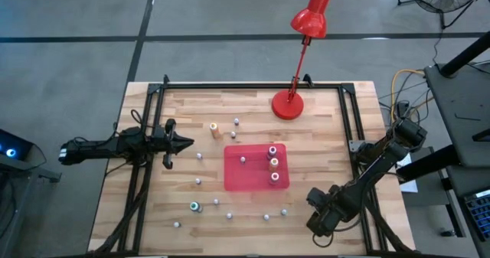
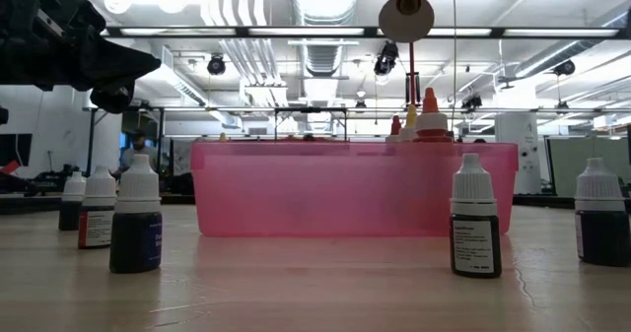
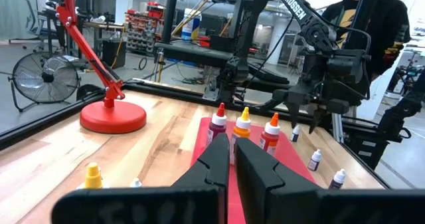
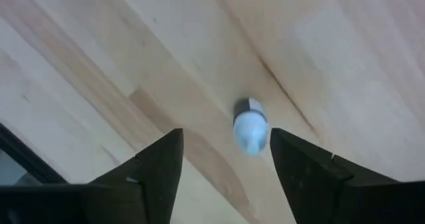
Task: Pick & Place food coloring
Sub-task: Put the small red food coloring bottle into the red bin
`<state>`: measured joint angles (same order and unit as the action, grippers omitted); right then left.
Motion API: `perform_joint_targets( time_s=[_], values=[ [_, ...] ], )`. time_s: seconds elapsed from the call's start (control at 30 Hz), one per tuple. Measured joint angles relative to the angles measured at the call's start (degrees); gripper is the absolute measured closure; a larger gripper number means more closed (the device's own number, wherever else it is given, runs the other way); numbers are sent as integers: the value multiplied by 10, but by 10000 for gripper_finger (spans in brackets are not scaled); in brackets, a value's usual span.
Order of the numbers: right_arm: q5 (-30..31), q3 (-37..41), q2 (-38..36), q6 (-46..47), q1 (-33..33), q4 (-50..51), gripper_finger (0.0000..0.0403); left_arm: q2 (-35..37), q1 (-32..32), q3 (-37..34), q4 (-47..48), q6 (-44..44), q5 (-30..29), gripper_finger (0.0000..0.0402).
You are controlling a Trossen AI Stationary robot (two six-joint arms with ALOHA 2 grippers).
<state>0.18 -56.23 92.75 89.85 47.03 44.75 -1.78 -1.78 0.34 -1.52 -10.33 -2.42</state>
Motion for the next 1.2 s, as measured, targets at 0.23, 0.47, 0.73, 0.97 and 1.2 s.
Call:
perform_joint_targets(
  time_s=[0.23,0.47,0.73,0.97,1.2],
  values=[
    [0,4,10,-14,-10,3,181,0,0,0,0,0,0,402],
    [0,4,25,-19,-10,2,181,0,0,0,0,0,0,402],
    [0,4,26,-14,-10,10,209,0,0,0,-1,0,0,402],
    [-1,4,26,-10,-9,12,271,0,0,0,-1,0,0,402],
    [-1,4,26,-9,-9,14,322,0,0,0,-1,0,0,402]
  ],
)
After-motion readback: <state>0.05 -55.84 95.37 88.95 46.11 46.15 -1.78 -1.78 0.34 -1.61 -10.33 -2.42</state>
